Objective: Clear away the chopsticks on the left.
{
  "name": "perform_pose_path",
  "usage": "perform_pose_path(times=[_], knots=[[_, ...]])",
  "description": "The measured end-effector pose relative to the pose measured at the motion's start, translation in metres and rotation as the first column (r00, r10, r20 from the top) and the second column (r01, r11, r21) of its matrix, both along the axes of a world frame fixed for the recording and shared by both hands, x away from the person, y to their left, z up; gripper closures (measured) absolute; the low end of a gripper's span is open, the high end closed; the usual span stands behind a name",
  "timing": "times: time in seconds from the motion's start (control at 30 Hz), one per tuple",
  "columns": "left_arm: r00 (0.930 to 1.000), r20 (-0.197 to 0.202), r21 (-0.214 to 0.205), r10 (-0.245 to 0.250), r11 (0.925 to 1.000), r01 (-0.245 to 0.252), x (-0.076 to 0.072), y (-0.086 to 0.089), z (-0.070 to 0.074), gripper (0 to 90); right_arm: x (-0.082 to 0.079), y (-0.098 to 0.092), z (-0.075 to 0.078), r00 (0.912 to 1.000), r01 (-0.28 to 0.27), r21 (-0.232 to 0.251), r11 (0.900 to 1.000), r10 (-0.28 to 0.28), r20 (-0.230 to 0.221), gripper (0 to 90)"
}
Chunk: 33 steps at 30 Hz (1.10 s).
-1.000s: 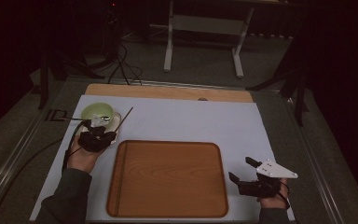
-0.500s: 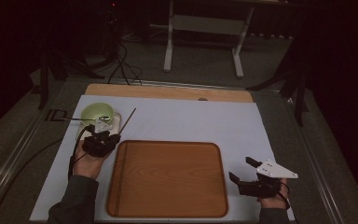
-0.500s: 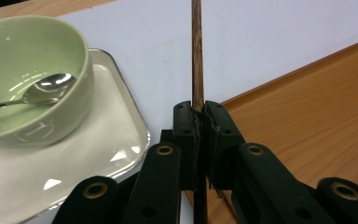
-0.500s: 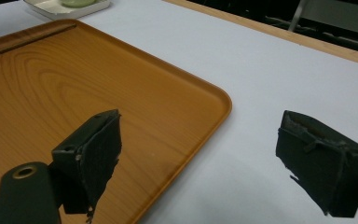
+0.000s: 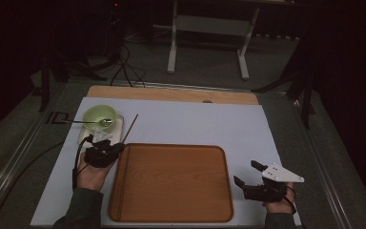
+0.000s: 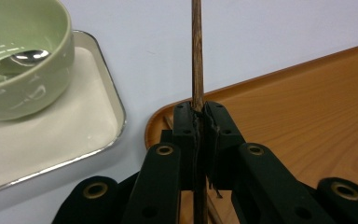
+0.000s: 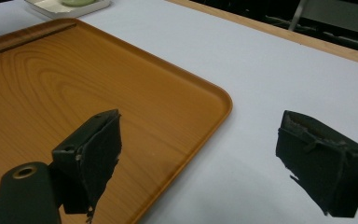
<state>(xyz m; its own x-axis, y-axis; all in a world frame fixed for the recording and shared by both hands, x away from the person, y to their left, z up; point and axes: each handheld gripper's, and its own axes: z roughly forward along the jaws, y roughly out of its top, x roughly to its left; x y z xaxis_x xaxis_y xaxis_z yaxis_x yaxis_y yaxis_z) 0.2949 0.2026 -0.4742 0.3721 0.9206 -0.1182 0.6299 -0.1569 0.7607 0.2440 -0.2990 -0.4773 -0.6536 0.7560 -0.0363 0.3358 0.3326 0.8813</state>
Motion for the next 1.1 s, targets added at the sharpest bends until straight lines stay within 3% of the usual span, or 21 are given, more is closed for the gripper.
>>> perform_pose_path(times=[0.47,0.77,1.1], knots=[[0.9992,-0.013,-0.051,-0.038,0.998,0.037,-0.009,-0.022,-0.017,84.0,0.0,0.0,0.0,1.0,-0.001,0.0,1.0,0.001,0.001,13.7],[0.9989,-0.046,-0.07,0.002,0.9975,-0.005,-0.013,-0.024,-0.035,83.5,0.0,0.0,0.0,1.0,-0.002,-0.001,1.0,0.002,0.001,13.7],[0.9984,-0.046,-0.068,0.034,0.997,-0.037,-0.023,-0.018,-0.041,83.2,0.0,0.001,0.0,1.0,-0.004,-0.003,1.0,0.004,0.002,13.7]])
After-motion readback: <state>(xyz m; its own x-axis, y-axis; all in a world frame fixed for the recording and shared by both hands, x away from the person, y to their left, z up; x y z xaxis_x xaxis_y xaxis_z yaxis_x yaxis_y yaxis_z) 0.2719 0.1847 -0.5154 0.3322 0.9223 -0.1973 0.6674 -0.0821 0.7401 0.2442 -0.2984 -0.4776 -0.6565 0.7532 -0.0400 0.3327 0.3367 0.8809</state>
